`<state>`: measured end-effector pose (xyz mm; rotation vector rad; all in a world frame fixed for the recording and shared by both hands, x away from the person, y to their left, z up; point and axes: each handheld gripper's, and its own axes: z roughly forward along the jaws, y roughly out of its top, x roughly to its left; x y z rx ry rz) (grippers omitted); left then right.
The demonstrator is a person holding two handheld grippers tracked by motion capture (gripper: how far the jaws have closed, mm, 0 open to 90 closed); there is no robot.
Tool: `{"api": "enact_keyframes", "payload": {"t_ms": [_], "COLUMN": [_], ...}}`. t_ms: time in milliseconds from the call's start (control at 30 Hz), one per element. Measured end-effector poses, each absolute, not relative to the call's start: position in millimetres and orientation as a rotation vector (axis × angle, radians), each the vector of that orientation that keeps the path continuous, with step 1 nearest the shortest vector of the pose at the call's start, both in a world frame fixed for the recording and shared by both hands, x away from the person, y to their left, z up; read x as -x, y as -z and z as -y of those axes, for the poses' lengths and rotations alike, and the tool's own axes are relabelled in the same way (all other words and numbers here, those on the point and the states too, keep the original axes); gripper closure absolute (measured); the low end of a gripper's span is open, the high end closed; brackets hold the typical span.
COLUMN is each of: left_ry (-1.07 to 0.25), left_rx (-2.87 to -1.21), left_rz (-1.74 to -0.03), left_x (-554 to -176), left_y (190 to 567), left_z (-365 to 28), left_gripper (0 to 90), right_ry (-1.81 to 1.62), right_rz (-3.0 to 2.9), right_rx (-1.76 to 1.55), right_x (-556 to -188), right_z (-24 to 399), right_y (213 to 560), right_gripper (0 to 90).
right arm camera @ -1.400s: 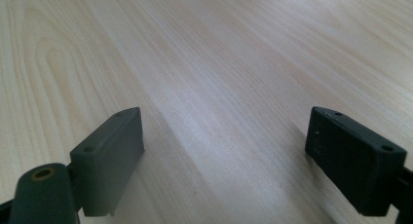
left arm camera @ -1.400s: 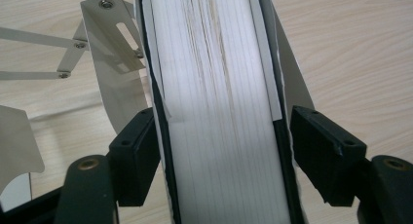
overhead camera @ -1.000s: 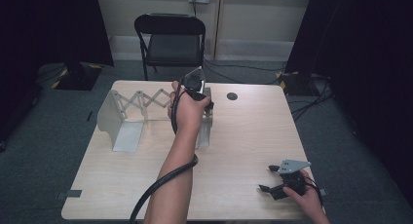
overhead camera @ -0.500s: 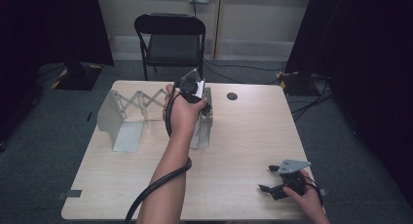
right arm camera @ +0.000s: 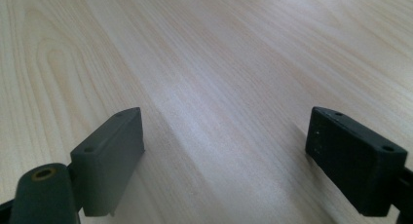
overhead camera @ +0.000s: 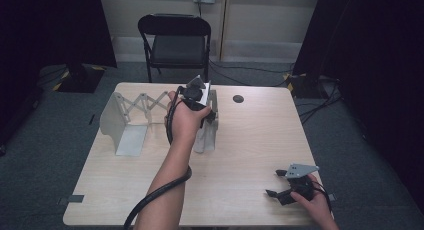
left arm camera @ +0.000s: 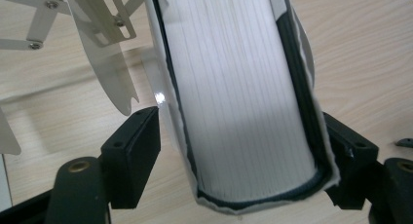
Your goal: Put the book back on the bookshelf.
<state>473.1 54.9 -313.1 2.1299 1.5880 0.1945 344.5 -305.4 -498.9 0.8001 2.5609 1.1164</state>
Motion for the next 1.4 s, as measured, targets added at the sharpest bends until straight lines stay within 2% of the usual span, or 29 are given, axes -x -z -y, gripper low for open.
{"api": "enact_keyframes", "payload": {"t_ms": [700, 833, 1400], "left_ry": [-0.114, -0.075, -0.053], "left_rx": [-2.164, -2.185, -2.190], "left_rz": [-1.501, -1.477, -1.451], "left_x": [-457, -454, -447], "left_y": [323, 326, 327], "left_z": [-63, -62, -66], "left_gripper": [20.4, 20.6, 21.4], "right_ry": [-1.116, -1.116, -1.116], "right_rz": [-2.560, -2.560, -2.560], "right_rx": [-0.801, -0.801, -0.801], "right_x": [-344, -344, -344], "right_z": [305, 305, 305], "right_y": [499, 499, 499], "right_gripper": [13.6, 13.6, 13.6]}}
